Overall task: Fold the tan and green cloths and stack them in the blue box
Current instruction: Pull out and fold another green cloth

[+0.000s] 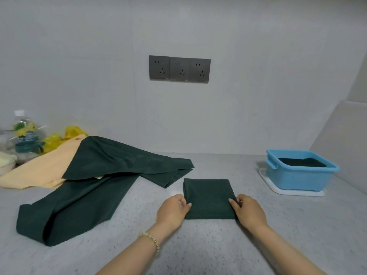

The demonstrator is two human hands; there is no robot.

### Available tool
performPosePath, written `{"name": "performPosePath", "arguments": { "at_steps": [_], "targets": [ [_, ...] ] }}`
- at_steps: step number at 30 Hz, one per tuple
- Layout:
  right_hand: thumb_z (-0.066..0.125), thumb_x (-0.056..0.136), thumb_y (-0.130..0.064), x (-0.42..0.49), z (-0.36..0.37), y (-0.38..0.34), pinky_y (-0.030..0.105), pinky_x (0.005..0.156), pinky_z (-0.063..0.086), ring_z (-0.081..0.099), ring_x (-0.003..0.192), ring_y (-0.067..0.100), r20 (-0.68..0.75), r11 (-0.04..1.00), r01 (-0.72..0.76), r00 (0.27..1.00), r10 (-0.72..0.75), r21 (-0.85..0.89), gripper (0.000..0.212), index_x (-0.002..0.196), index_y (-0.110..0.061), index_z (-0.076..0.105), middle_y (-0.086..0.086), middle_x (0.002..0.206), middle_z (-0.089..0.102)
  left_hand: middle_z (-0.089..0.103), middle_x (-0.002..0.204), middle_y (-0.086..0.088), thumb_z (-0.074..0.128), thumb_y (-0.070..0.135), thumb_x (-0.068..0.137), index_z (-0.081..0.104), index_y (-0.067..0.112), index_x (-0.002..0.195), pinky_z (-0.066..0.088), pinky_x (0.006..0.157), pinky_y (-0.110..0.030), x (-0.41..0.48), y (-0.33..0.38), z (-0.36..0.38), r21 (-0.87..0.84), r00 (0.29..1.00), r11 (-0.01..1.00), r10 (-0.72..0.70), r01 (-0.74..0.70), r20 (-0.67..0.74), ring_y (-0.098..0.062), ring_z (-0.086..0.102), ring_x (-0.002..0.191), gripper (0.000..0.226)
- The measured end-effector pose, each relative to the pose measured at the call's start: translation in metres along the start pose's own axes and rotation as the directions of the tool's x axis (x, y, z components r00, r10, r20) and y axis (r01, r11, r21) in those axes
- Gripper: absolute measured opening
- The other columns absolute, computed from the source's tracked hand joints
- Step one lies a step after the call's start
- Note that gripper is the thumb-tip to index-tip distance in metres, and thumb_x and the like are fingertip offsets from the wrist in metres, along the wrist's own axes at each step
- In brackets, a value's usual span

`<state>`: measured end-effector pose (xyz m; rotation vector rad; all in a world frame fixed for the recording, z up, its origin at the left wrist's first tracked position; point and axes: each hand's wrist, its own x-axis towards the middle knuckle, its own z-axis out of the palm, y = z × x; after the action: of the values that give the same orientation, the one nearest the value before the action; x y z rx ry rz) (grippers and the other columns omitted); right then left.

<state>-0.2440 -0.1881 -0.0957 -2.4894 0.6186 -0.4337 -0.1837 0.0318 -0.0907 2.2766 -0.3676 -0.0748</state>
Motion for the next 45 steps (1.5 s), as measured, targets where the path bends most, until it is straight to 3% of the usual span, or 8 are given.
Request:
{"name": "performPosePath", "arguments": {
  "at_steps": [11,17,21,24,26,31,39,45],
  "targets": [
    [0.045,0.096,-0.04,-0.004,0.002,-0.006,0.022,0.046,0.025,0.042,0.057,0.01,-0.061,0.961,0.041,0.996,-0.06,-0.272,0.035,0.068,-0.02,0.039,-0.009,0.063,0.047,0.054,0.067,0.007,0.061,0.028,0.09,0.051,0.021,0.071,0.038,0.056,-0.016,0.001,-0.001,-0.002,-0.027,0.998,0.999,-0.037,0.038,0.045,-0.006,0.05,0.063,0.023],
    [0.047,0.096,-0.035,-0.004,-0.001,-0.006,0.024,0.048,0.029,0.046,0.062,0.011,-0.021,0.979,0.006,1.0,-0.011,-0.205,0.024,0.079,-0.018,0.043,-0.005,0.072,0.052,0.058,0.07,0.006,0.063,0.028,0.089,0.054,0.019,0.071,0.046,0.069,-0.022,0.004,-0.001,-0.004,-0.009,0.996,0.998,-0.055,0.056,0.076,-0.009,0.054,0.069,0.022],
    [0.052,0.094,-0.031,-0.003,-0.003,-0.011,0.028,0.069,0.04,0.052,0.083,0.015,-0.116,0.982,0.135,0.982,-0.15,-0.13,0.017,0.103,-0.016,0.048,-0.001,0.103,0.053,0.06,0.073,0.002,0.055,0.039,0.093,0.048,0.017,0.073,0.046,0.068,-0.027,0.003,0.005,-0.01,0.025,0.998,1.0,-0.019,0.018,0.052,-0.012,0.055,0.07,0.03],
    [0.045,0.097,-0.026,0.005,0.002,-0.025,0.028,0.096,0.035,0.05,0.109,0.016,-0.118,0.946,0.304,0.941,-0.317,-0.116,0.029,0.124,-0.016,0.052,-0.002,0.126,0.051,0.053,0.077,0.005,0.043,0.038,0.097,0.045,0.019,0.084,0.044,0.065,-0.03,0.01,0.019,-0.013,0.146,0.979,0.984,0.124,-0.101,-0.163,-0.015,0.053,0.073,0.023],
    [0.038,0.1,-0.024,0.012,0.009,-0.039,0.026,0.107,0.025,0.043,0.125,0.016,-0.04,0.924,0.362,0.928,-0.369,-0.127,0.036,0.133,-0.015,0.049,-0.001,0.14,0.045,0.057,0.098,0.002,0.039,0.028,0.099,0.052,0.018,0.106,0.046,0.082,-0.033,0.021,0.032,-0.009,0.21,0.948,0.957,0.243,-0.2,-0.205,-0.018,0.055,0.095,0.018],
    [0.025,0.104,-0.021,0.03,0.032,-0.064,0.032,0.119,0.006,0.014,0.145,0.014,0.202,0.928,0.344,0.928,-0.313,-0.141,0.045,0.148,-0.012,0.027,0.003,0.158,0.017,0.016,0.159,-0.006,0.021,0.02,0.104,0.015,0.009,0.151,0.01,0.119,-0.034,0.053,0.043,0.021,0.431,0.978,0.878,0.203,-0.206,0.053,-0.021,0.014,0.146,0.049],
    [0.017,0.104,-0.029,0.028,0.055,-0.042,0.029,0.118,-0.002,0.0,0.147,0.01,0.345,0.877,0.428,0.874,-0.341,-0.218,0.051,0.152,-0.015,0.007,-0.002,0.16,0.003,-0.006,0.16,-0.005,0.01,0.032,0.104,-0.004,0.009,0.151,-0.008,0.119,-0.034,0.059,0.01,0.051,0.613,0.981,0.768,0.113,-0.188,0.159,-0.017,-0.006,0.147,0.054],
    [0.014,0.103,-0.04,0.037,0.034,-0.021,0.029,0.12,-0.001,-0.004,0.147,0.012,0.345,0.896,0.315,0.917,-0.202,-0.313,0.059,0.151,-0.011,-0.001,0.002,0.16,-0.004,-0.009,0.16,-0.004,0.012,0.04,0.103,-0.006,0.009,0.152,-0.007,0.12,-0.033,0.056,0.009,0.044,0.581,0.967,0.778,0.133,-0.238,0.219,-0.016,-0.009,0.147,0.06]
  ]
}}
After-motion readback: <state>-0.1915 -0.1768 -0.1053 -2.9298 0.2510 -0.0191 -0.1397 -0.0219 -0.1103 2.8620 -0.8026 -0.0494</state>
